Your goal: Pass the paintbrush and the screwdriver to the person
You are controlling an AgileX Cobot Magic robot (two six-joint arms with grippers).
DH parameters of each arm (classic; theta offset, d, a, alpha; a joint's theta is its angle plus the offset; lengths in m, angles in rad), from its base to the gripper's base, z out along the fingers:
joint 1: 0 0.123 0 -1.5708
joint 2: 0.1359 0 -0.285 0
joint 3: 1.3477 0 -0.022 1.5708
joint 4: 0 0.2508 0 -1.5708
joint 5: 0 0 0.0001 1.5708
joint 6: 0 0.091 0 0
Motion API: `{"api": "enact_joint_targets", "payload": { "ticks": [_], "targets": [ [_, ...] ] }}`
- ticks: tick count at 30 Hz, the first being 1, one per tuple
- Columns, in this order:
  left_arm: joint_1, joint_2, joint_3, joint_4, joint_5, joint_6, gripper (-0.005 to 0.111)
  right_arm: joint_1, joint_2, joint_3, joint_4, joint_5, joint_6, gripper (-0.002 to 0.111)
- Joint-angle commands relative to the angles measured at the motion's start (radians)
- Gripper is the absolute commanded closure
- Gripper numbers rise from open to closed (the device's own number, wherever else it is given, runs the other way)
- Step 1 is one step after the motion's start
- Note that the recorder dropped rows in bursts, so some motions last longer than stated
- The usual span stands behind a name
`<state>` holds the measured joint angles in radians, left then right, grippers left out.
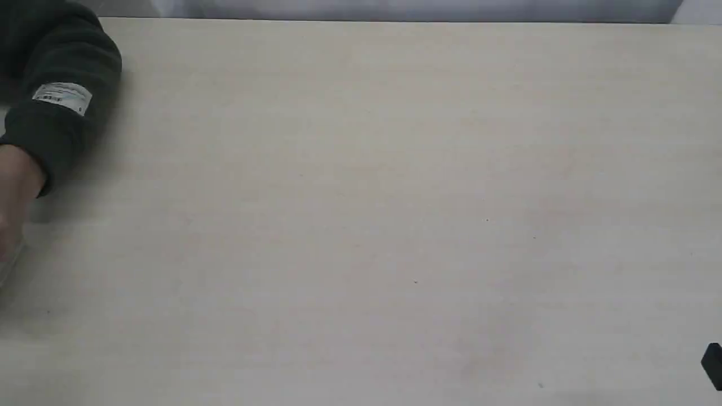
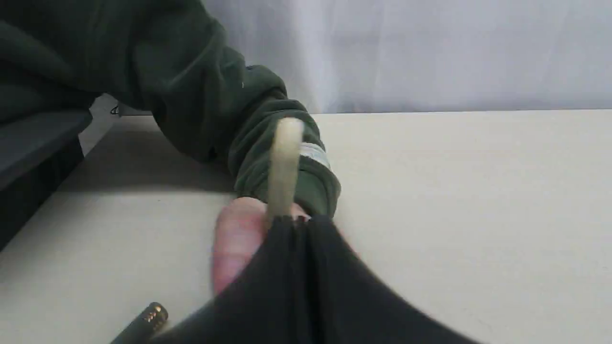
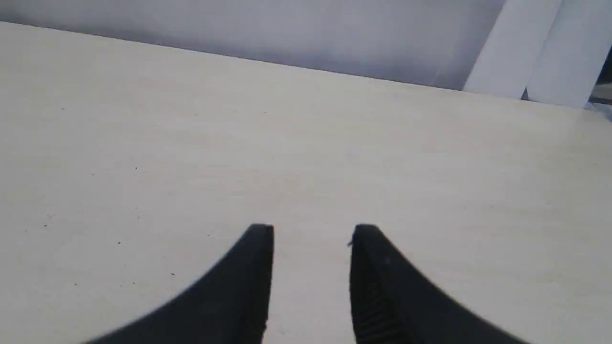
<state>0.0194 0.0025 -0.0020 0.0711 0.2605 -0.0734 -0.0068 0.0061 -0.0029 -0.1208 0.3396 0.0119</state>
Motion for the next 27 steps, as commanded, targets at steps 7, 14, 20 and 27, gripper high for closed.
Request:
{"api": "enact_joint_targets", "payload": {
  "ticks": [7, 14, 20, 27],
  "targets": [
    [-0.008, -0.002, 0.002, -0.002, -0.012, -0.002, 0.107, -0.005, -0.006, 0.003, 0.007, 0.003, 0.042, 0.078],
    [-0.008, -0.002, 0.002, -0.002, -0.012, -0.002, 0.107, -0.005, -0.006, 0.003, 0.009, 0.003, 0.041, 0.078],
    [-0.008, -0.002, 0.002, -0.002, -0.012, -0.002, 0.107, -0.005, -0.006, 0.003, 0.031, 0.003, 0.02, 0.078],
    [-0.008, -0.002, 0.002, -0.004, -0.009, -0.002, 0.107, -0.005, -0.006, 0.003, 0.031, 0.006, 0.021, 0.078]
  ]
}}
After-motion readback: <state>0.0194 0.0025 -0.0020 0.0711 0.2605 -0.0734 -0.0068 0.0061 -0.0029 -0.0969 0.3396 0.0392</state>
